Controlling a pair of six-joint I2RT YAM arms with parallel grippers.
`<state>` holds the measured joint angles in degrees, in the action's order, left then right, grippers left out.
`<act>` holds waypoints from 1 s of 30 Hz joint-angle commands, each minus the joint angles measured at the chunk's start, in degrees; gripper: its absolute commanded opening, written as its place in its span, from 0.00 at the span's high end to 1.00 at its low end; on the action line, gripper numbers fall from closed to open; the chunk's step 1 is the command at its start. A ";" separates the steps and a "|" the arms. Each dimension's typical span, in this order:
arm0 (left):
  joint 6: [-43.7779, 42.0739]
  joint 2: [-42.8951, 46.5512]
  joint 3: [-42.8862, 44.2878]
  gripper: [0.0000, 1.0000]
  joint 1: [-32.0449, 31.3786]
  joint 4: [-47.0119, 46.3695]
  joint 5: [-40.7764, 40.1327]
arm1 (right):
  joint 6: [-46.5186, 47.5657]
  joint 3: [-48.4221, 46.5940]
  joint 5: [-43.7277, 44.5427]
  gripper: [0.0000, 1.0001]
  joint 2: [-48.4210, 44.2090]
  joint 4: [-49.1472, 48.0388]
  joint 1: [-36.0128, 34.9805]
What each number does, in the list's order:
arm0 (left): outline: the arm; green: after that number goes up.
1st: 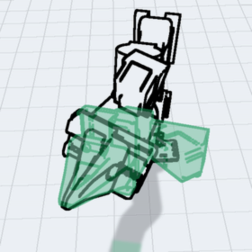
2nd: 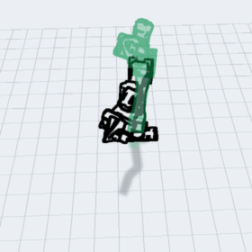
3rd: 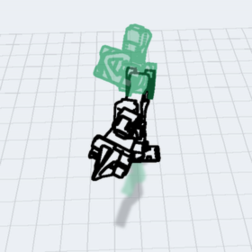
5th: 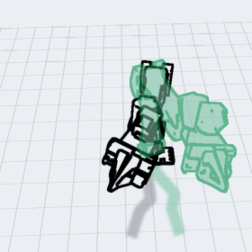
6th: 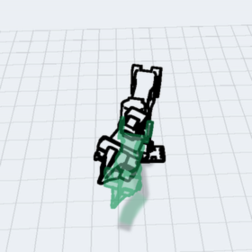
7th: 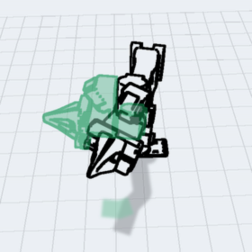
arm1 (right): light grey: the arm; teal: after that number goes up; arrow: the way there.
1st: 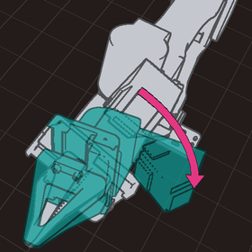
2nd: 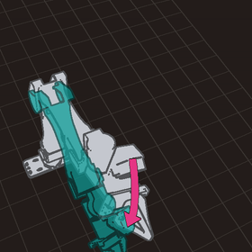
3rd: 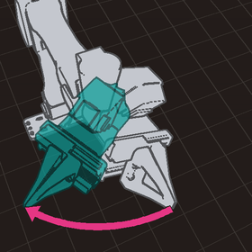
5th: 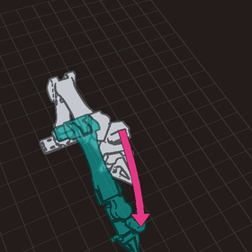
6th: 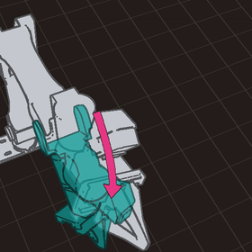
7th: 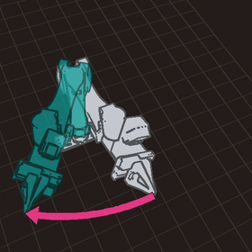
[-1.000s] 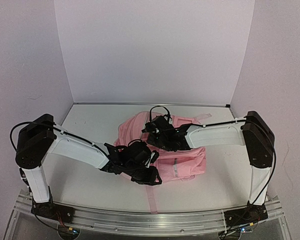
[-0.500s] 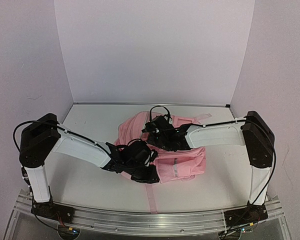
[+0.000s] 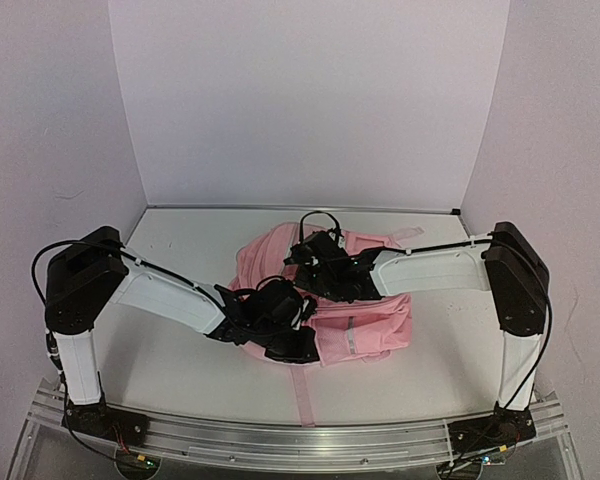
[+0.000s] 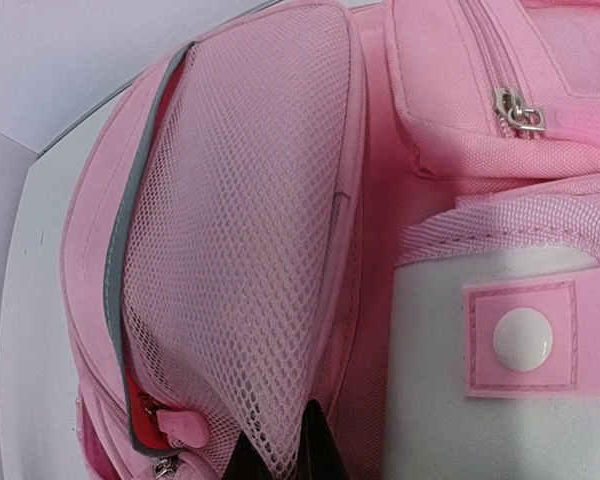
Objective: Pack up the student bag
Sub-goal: Zip the student bag at the center of the board.
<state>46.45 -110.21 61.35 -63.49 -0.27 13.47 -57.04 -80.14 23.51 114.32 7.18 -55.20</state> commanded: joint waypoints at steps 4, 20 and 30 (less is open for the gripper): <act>0.56 -0.82 1.38 1.00 1.77 -4.79 -4.03 | -1.50 -0.88 5.55 1.00 0.03 -11.70 2.12; 5.92 10.18 -6.88 1.00 2.17 17.14 -19.48 | -0.39 2.83 12.42 1.00 -3.81 -10.11 2.24; 3.25 17.26 -9.09 1.00 3.58 25.77 -27.67 | 0.65 3.90 12.29 1.00 -3.76 -9.64 2.80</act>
<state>50.82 -95.98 54.22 -62.02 14.84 -6.21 -58.63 -76.71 28.27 113.91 -0.23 -54.72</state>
